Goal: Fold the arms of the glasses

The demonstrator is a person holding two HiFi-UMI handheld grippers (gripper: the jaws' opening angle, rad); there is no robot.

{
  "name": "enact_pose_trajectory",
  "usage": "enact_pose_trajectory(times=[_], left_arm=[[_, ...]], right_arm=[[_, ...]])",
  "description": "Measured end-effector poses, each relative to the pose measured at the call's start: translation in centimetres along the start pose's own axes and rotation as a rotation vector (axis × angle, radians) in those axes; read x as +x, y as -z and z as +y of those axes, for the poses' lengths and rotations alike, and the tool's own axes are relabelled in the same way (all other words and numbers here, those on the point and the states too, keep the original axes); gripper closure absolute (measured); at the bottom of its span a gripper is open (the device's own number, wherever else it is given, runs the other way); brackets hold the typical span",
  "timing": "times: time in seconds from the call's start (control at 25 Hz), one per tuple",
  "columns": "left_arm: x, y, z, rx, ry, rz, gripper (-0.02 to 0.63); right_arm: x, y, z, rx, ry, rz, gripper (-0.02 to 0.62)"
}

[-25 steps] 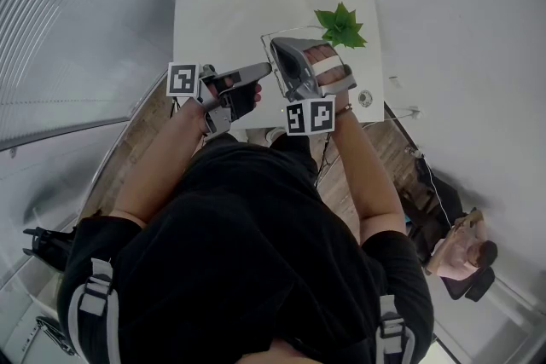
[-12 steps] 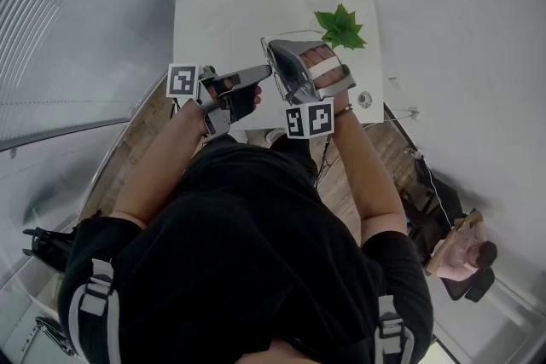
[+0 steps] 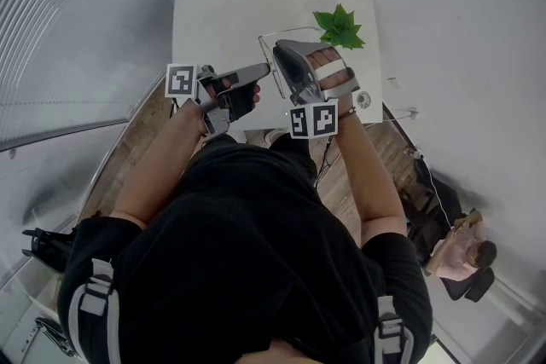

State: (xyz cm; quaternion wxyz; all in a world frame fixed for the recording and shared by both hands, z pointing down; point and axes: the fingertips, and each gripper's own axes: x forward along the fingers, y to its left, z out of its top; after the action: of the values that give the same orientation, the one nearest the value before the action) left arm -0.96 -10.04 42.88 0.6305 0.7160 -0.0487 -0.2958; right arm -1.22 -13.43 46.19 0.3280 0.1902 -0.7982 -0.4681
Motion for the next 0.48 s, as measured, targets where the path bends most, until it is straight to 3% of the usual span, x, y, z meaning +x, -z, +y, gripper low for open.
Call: enact_pose_trajectory(times=[0.48], left_arm=[[0.0,0.0,-0.1,0.000,-0.009,-0.010,0.595]], right_arm=[[-2.0,5.6,-4.4,0.216,0.138,0.107,0.492]])
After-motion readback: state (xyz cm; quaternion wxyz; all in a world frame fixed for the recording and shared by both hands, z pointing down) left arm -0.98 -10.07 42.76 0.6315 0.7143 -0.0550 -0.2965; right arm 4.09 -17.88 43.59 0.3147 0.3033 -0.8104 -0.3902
